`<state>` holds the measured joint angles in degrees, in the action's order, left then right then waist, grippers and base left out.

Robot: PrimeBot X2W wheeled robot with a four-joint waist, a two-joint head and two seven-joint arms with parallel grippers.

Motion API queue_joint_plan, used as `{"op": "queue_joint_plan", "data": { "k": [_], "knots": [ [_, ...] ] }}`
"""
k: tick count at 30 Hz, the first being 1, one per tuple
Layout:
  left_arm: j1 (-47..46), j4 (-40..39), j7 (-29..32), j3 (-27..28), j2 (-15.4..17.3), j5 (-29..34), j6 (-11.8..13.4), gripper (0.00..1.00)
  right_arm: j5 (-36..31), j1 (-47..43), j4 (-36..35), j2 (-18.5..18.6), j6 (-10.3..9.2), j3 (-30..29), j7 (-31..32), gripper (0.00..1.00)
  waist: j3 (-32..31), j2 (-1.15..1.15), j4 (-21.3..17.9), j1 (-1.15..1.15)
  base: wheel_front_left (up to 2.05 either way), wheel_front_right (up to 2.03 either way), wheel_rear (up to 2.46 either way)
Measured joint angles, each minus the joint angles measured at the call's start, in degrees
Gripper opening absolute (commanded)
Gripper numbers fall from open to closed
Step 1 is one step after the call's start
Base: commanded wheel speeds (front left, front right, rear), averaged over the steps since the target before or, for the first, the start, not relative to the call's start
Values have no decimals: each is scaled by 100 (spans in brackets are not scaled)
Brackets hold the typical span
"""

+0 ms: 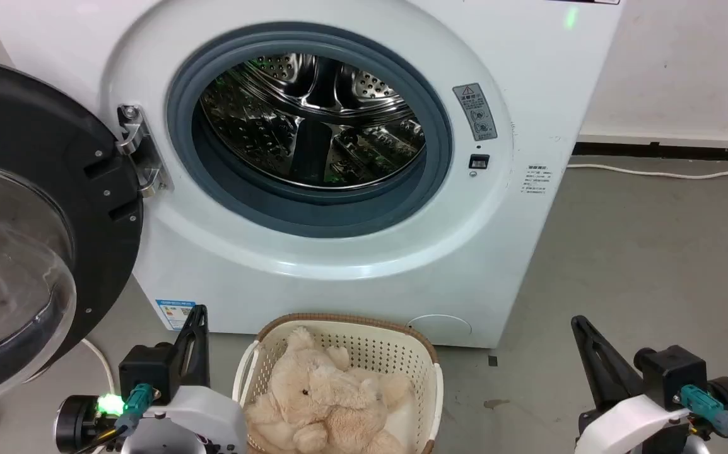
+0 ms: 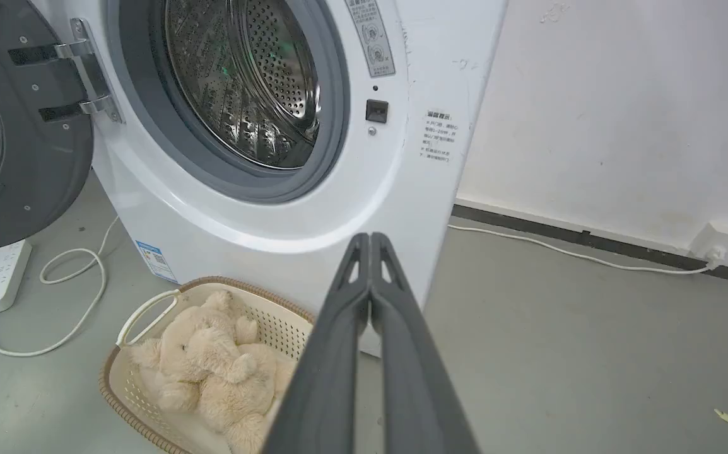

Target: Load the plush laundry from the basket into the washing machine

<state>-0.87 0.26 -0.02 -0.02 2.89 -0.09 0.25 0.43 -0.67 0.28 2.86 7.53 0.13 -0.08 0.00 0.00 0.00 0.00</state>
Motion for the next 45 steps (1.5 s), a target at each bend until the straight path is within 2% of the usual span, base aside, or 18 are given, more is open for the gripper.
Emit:
{"op": "queue_joint_plan", "data": {
  "k": [45],
  "knots": [
    [1, 0, 1, 1, 0, 0, 0, 0, -1, 0, 0, 0, 0, -1, 0, 0, 0, 0, 0, 0, 0, 0, 0]
  ]
}}
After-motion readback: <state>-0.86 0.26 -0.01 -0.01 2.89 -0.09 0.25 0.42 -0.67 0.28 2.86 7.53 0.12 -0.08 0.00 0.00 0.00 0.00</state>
